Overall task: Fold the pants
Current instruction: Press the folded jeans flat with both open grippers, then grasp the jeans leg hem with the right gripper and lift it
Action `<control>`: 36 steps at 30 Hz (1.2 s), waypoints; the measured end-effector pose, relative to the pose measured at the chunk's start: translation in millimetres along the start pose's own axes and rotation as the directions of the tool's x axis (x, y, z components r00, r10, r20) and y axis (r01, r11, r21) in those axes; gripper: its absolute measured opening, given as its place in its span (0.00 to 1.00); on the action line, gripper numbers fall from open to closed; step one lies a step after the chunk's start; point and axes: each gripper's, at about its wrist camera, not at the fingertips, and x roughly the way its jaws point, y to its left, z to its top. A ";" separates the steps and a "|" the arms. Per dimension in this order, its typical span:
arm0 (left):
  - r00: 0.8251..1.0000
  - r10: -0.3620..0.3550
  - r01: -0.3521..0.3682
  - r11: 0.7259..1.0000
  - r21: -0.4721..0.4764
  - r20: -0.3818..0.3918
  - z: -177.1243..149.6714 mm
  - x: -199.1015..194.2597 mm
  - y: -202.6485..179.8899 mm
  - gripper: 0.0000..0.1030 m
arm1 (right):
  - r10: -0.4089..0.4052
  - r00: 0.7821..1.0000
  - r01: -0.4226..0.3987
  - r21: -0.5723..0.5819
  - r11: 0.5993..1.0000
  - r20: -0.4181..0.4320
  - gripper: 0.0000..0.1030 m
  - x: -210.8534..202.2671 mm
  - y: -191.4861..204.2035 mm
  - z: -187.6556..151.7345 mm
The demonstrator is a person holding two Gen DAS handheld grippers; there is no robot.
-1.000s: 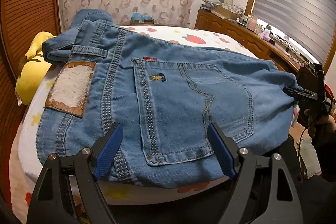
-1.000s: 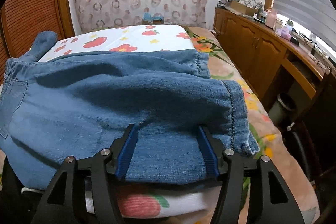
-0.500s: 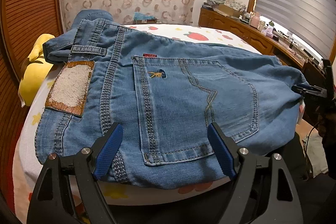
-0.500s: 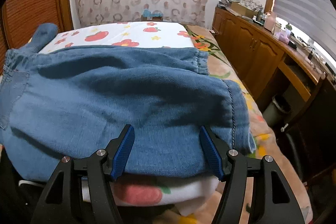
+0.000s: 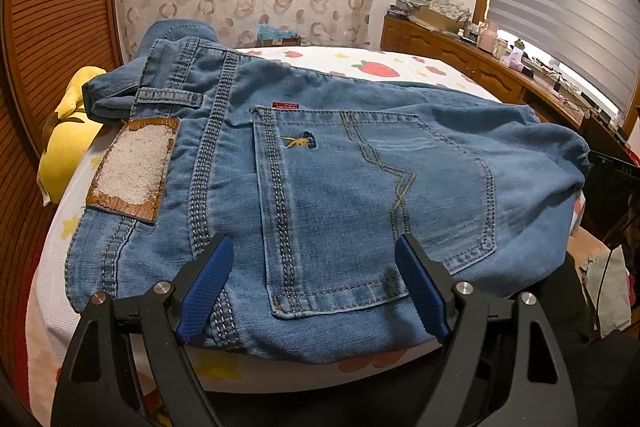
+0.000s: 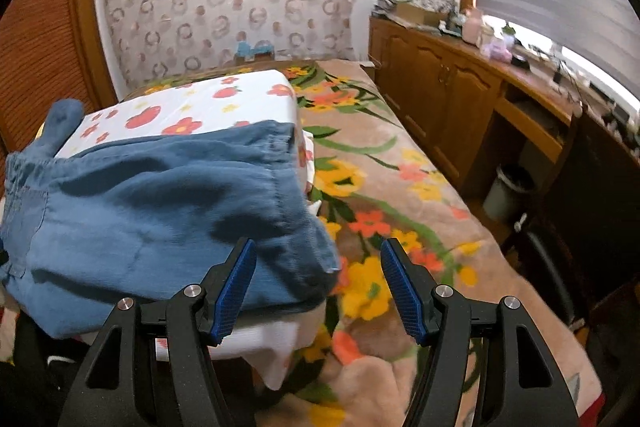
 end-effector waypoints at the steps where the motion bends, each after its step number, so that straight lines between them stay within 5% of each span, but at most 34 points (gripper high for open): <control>1: 1.000 0.000 0.000 1.000 0.001 0.000 0.0 0.0 0.3 0.81 | 0.011 1.000 -0.011 0.009 1.000 -0.004 0.65 1.3 0.9 -1.3; 5: 1.000 0.000 0.000 1.000 0.000 0.000 -0.2 0.1 0.0 0.81 | 0.058 0.998 -0.057 0.038 0.998 -0.036 0.56 10.5 3.5 -0.2; 10: 1.000 -0.001 0.001 1.000 -0.001 0.000 -0.2 0.0 0.0 0.81 | 0.097 0.994 -0.094 0.043 0.995 -0.052 0.14 17.3 4.0 -0.1; 13: 1.000 -0.003 0.003 1.000 -0.005 0.002 -0.2 0.0 -0.3 0.81 | 0.109 0.994 -0.109 0.036 0.993 -0.011 0.08 8.5 -5.0 8.2; 26: 0.999 -0.032 0.033 0.999 -0.025 0.029 8.3 -11.8 -0.8 0.81 | 0.224 0.963 -0.208 -0.116 0.971 0.153 0.06 -37.9 28.7 52.3; 36: 0.996 -0.020 0.022 0.999 -0.027 0.092 22.0 -35.9 10.9 0.81 | 0.398 0.900 -0.327 -0.328 0.886 0.177 0.05 -50.7 117.5 99.7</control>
